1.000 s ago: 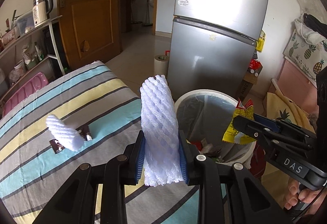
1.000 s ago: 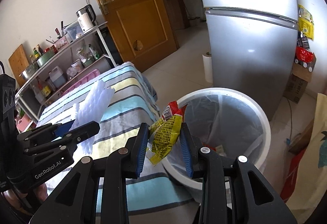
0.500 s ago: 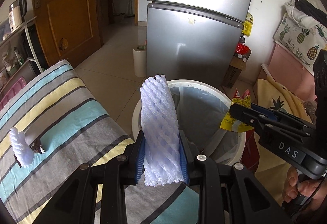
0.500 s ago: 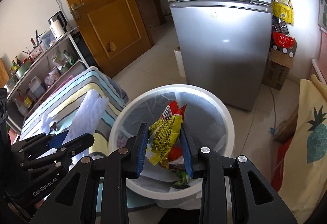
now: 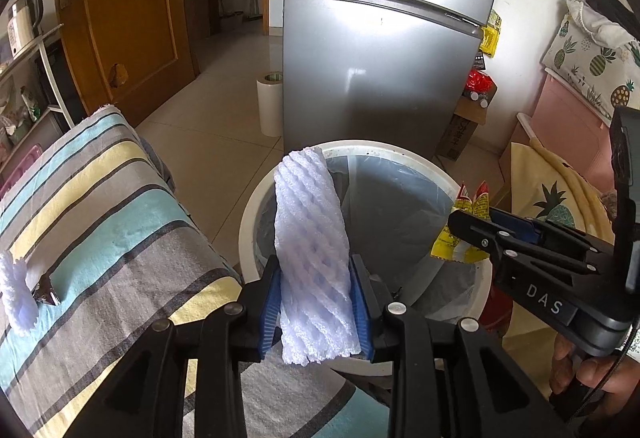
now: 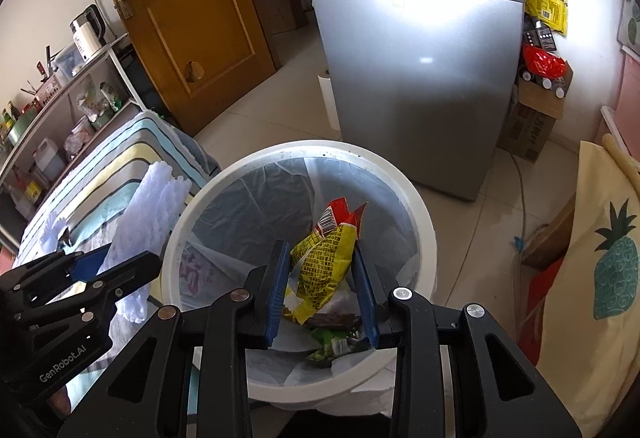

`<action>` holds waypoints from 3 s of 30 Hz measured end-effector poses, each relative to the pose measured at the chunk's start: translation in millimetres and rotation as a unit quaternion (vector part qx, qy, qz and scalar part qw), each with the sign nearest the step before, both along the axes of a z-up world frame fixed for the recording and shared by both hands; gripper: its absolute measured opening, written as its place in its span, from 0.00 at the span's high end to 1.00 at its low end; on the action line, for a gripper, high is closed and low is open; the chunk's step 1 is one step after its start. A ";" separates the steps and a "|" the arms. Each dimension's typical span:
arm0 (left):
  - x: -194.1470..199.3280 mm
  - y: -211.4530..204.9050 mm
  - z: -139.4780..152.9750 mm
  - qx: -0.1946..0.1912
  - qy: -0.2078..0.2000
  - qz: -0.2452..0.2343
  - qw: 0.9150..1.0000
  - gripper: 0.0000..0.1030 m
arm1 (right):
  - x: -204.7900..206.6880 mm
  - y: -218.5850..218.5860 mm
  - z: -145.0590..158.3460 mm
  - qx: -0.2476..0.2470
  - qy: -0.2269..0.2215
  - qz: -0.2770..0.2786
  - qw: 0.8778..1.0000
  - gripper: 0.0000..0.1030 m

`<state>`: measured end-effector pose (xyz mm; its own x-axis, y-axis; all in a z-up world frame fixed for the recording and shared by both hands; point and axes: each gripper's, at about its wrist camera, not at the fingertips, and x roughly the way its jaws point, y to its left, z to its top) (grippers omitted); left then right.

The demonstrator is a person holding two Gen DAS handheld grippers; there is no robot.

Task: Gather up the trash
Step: 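Open the left gripper to drop the foam net while the right releases the yellow wrapper, then move both grippers back over the table toward the second foam net and wrapper, then grasp the brown chocolate wrapper with the left gripper while the right grasps the foam net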

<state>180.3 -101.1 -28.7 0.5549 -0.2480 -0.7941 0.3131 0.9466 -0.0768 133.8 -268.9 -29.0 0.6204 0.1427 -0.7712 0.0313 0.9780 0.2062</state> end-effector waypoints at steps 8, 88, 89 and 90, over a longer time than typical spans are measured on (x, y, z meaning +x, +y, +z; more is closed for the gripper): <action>1.7 4.0 -0.2 0.005 0.000 0.012 1.000 0.51 | -1.4 0.3 -1.1 -0.003 -0.001 -0.003 1.000 0.50; 6.4 243.7 -7.9 0.015 0.003 0.163 0.986 0.36 | 0.3 220.5 13.4 -0.005 -0.013 0.208 0.978 0.50; 4.7 243.9 -10.6 0.015 0.008 0.159 0.987 0.36 | 0.1 219.2 13.9 -0.002 -0.014 0.207 0.978 0.50; 3.6 244.2 -13.7 0.016 0.015 0.157 0.987 0.36 | -0.2 217.7 14.4 0.000 -0.015 0.205 0.979 0.50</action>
